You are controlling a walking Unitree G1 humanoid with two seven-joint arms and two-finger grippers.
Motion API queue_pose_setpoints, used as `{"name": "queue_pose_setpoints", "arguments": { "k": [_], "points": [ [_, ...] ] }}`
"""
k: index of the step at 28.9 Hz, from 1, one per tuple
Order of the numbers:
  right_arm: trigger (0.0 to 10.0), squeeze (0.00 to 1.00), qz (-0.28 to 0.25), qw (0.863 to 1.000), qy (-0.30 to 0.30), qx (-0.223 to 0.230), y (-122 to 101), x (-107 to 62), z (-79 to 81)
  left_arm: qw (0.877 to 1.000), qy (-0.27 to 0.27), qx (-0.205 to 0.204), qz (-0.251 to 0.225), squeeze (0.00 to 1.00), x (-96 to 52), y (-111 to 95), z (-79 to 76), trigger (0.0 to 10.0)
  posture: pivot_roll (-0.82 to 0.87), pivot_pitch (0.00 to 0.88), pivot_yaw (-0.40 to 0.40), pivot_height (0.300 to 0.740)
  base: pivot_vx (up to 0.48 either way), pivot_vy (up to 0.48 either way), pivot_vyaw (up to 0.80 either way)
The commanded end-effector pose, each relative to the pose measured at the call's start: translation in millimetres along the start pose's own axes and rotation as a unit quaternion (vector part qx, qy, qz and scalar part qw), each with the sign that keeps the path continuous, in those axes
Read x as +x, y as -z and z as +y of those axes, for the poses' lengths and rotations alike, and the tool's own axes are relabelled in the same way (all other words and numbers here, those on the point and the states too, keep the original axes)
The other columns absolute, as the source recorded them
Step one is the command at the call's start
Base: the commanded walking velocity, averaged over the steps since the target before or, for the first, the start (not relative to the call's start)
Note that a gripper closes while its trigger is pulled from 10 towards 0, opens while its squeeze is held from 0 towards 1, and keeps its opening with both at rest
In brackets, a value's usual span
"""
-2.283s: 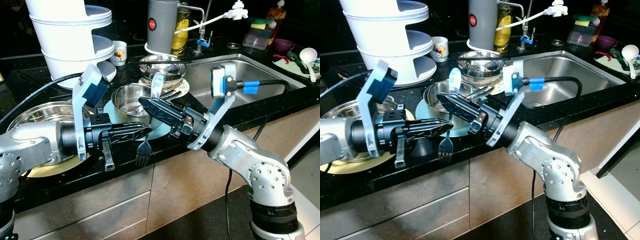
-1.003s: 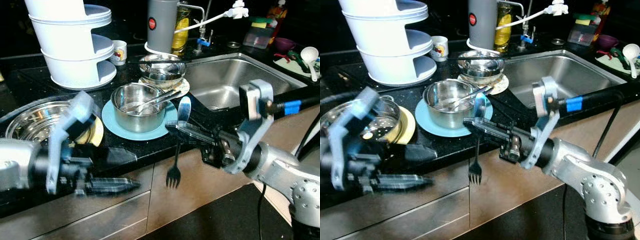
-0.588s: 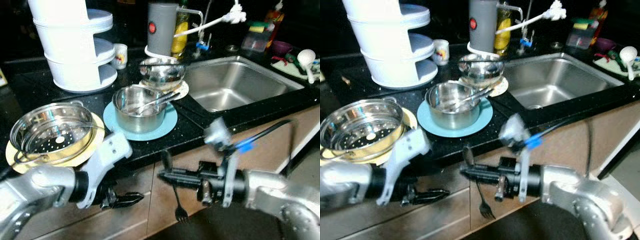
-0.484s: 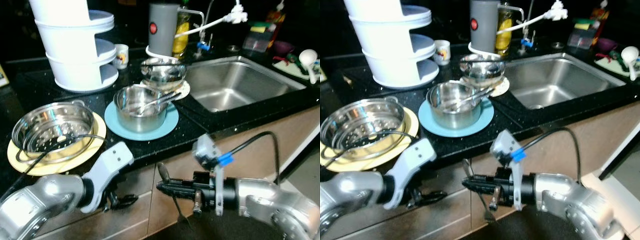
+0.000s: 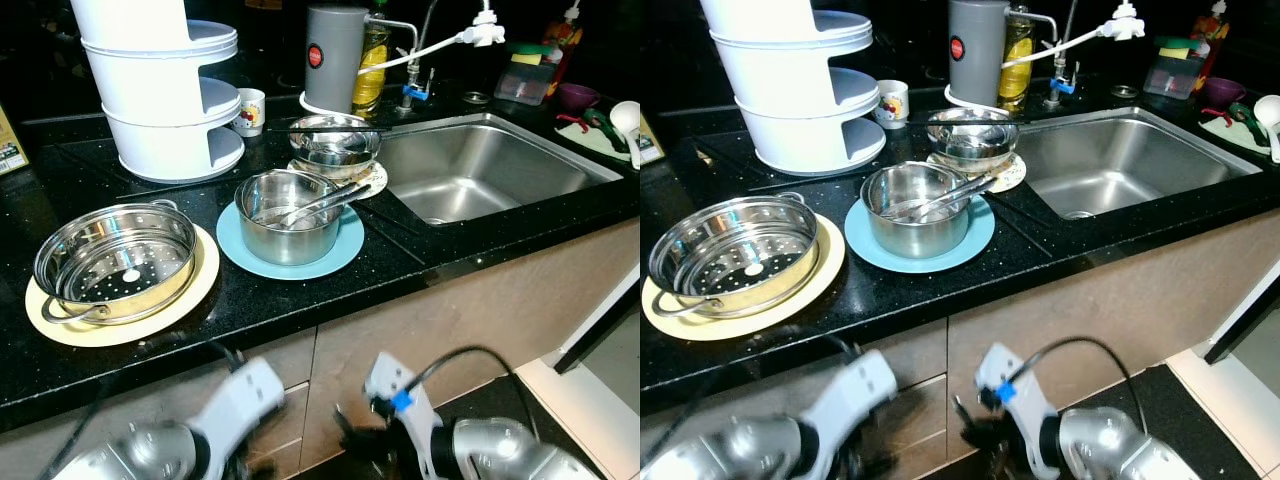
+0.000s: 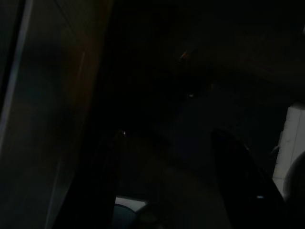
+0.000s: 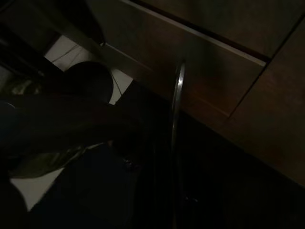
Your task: Kitchen organization
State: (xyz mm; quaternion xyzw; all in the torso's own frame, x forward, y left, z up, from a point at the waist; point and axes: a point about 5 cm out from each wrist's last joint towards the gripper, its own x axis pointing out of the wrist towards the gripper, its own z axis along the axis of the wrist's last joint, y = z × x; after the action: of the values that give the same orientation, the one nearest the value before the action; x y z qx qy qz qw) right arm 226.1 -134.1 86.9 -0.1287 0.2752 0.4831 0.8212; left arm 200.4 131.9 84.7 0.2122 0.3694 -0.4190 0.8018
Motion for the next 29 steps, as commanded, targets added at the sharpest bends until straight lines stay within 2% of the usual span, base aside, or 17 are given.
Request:
{"name": "queue_pose_setpoints", "arguments": {
  "k": [1, 4, 7, 9, 11, 12, 13, 15, 16, 17, 18, 19, 22, 23, 25, 28, 29],
  "points": [
    [0.0, 0.00, 0.038, 0.999, 0.007, 0.006, 24.4, 9.6, 5.4, 0.997, -0.034, 0.010, 0.071, 0.00, 7.1, 28.2, 5.0, 10.0, -0.01, 0.118, -0.011, 0.740, 0.000, 0.000, 0.00],
    [0.0, 0.00, 0.058, 0.998, 0.020, 0.008, 40.6, 17.8, 7.7, 0.993, -0.050, 0.009, 0.105, 0.00, 13.9, 44.7, 5.3, 10.0, -0.01, 0.117, -0.011, 0.740, 0.000, 0.000, 0.00],
    [0.0, 0.00, 0.080, 0.994, 0.064, 0.025, 71.0, 37.5, 11.3, 0.978, -0.113, -0.076, 0.157, 0.00, 30.6, 71.3, 8.8, 10.0, -0.01, 0.114, -0.006, 0.740, 0.000, 0.000, 0.00],
    [0.0, 0.00, 0.087, 0.992, 0.086, 0.041, 82.3, 44.8, 11.6, 0.970, -0.149, -0.100, 0.164, 0.00, 38.7, 79.6, 13.0, 10.0, -0.01, 0.113, -0.007, 0.740, 0.000, 0.000, 0.00],
    [0.0, 0.00, 0.088, 0.988, 0.108, 0.066, 91.0, 50.4, 11.4, 0.966, -0.168, -0.115, 0.159, 0.00, 46.3, 85.5, 15.0, 10.0, -0.01, 0.113, -0.007, 0.740, 0.000, 0.000, 0.00],
    [0.0, 0.00, 0.087, 0.978, 0.150, 0.117, 102.9, 57.2, 10.2, 0.964, -0.192, -0.133, 0.131, 0.00, 58.2, 93.4, 17.3, 10.0, -0.01, 0.112, -0.010, 0.740, 0.000, 0.000, 0.00],
    [0.0, 0.00, 0.087, 0.978, 0.150, 0.117, 102.9, 57.2, 10.2, 0.964, -0.192, -0.133, 0.131, 0.00, 58.2, 93.4, 17.3, 10.0, -0.01, 0.112, -0.010, 0.740, 0.000, 0.000, 0.00],
    [0.0, 0.00, 0.087, 0.962, 0.193, 0.175, 114.3, 62.0, 8.8, 0.958, -0.224, -0.145, 0.104, 0.00, 67.3, 101.2, 19.6, 10.0, -0.02, 0.112, -0.013, 0.740, 0.000, 0.000, 0.00],
    [3.1, 0.00, 0.093, 0.946, 0.220, 0.219, 122.5, 63.5, 9.1, 0.957, -0.228, -0.153, 0.097, 0.00, 72.2, 106.8, 17.4, 10.0, -0.02, 0.114, -0.013, 0.740, 0.000, 0.000, 0.00],
    [7.8, 0.00, 0.096, 0.935, 0.234, 0.249, 128.1, 64.6, 10.4, 0.959, -0.216, -0.163, 0.089, 0.00, 76.2, 109.7, 14.1, 10.0, -0.02, 0.115, -0.015, 0.740, 0.000, 0.000, 0.00],
    [10.0, 0.00, 0.095, 0.927, 0.241, 0.271, 131.6, 65.6, 11.9, 0.960, -0.205, -0.173, 0.081, 0.00, 79.3, 111.1, 11.0, 10.0, -0.02, 0.117, -0.014, 0.740, 0.000, 0.000, 0.00],
    [10.0, 0.00, 0.090, 0.920, 0.243, 0.294, 134.3, 67.1, 14.5, 0.958, -0.199, -0.193, 0.075, 0.00, 81.8, 112.2, 7.7, 10.0, -0.02, 0.117, -0.014, 0.740, 0.000, 0.000, 0.00],
    [10.0, 0.00, 0.095, 0.888, 0.257, 0.368, 146.7, 71.0, 23.5, 0.934, -0.229, -0.259, 0.091, 0.00, 87.5, 126.4, 3.2, 10.0, -0.03, 0.127, -0.017, 0.740, 0.000, 0.000, 0.00],
    [10.0, 0.00, 0.095, 0.888, 0.257, 0.368, 146.7, 71.0, 23.5, 0.934, -0.229, -0.259, 0.091, 0.00, 87.5, 126.4, 3.2, 10.0, -0.03, 0.127, -0.017, 0.740, 0.000, 0.000, 0.00],
    [10.0, 0.00, 0.095, 0.880, 0.271, 0.379, 149.3, 72.3, 23.2, 0.916, -0.257, -0.295, 0.094, 0.00, 86.7, 136.3, 4.0, 10.0, -0.04, 0.133, -0.017, 0.740, 0.000, 0.000, 0.00],
    [10.0, 0.00, 0.089, 0.886, 0.279, 0.360, 147.9, 72.6, 19.2, 0.912, -0.265, -0.304, 0.071, 0.00, 87.9, 136.4, 5.5, 10.0, -0.04, 0.142, -0.022, 0.740, 0.000, 0.000, 0.00],
    [10.0, 0.00, 0.087, 0.883, 0.282, 0.364, 149.0, 70.9, 16.7, 0.904, -0.264, -0.327, 0.074, 0.00, 88.0, 139.0, 5.8, 10.0, -0.03, 0.148, -0.025, 0.740, 0.000, 0.000, 0.00]
  ]
}}
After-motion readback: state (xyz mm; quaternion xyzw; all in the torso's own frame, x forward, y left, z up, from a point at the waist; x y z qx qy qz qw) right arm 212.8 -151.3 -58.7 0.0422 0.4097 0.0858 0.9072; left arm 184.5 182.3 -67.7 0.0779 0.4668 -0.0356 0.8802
